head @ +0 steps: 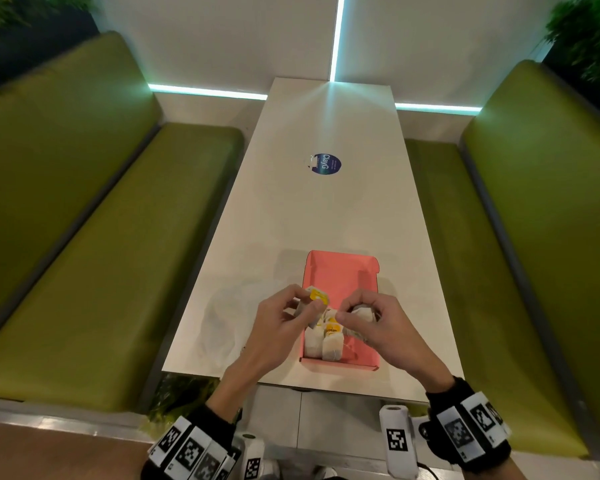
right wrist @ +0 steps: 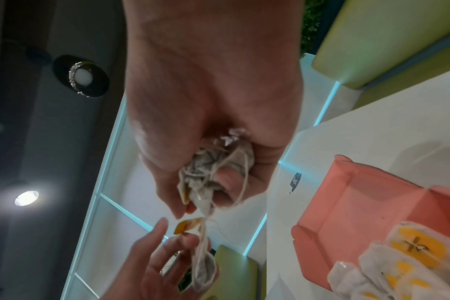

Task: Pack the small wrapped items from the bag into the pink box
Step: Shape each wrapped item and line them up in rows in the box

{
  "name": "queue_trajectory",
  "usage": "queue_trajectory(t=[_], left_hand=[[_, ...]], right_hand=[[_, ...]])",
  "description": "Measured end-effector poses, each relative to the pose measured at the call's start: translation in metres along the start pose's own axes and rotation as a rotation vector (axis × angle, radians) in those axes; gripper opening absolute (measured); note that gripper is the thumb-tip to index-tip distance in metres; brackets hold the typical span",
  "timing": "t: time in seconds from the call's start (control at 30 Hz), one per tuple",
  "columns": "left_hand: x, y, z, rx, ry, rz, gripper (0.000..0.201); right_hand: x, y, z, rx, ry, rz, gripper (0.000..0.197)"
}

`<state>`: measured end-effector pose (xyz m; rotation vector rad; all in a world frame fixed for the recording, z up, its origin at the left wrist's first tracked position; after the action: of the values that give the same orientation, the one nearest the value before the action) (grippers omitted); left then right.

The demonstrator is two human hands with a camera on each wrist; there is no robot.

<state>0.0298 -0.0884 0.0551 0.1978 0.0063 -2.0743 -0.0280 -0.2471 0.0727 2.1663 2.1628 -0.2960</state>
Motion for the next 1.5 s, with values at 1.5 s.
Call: queue_trajectory(t=[1.5], left_hand=[[-0.013,-0.003,-0.009,-0.111,-0.260,0.129,0.014]], right_hand=[[0.037,-0.005,0.019,0.031,0.170,0.010,0.010]])
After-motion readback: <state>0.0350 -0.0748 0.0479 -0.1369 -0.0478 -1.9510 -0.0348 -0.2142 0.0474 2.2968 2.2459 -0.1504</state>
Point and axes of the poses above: each hand's wrist, its own y-axis towards the middle knuckle, its own x-axis out of the palm, z = x × y, the point moved 8 cm from there along y, towards the middle knuckle, and after that the axes turned 4 degrees about -z, right-handed, at the moved point
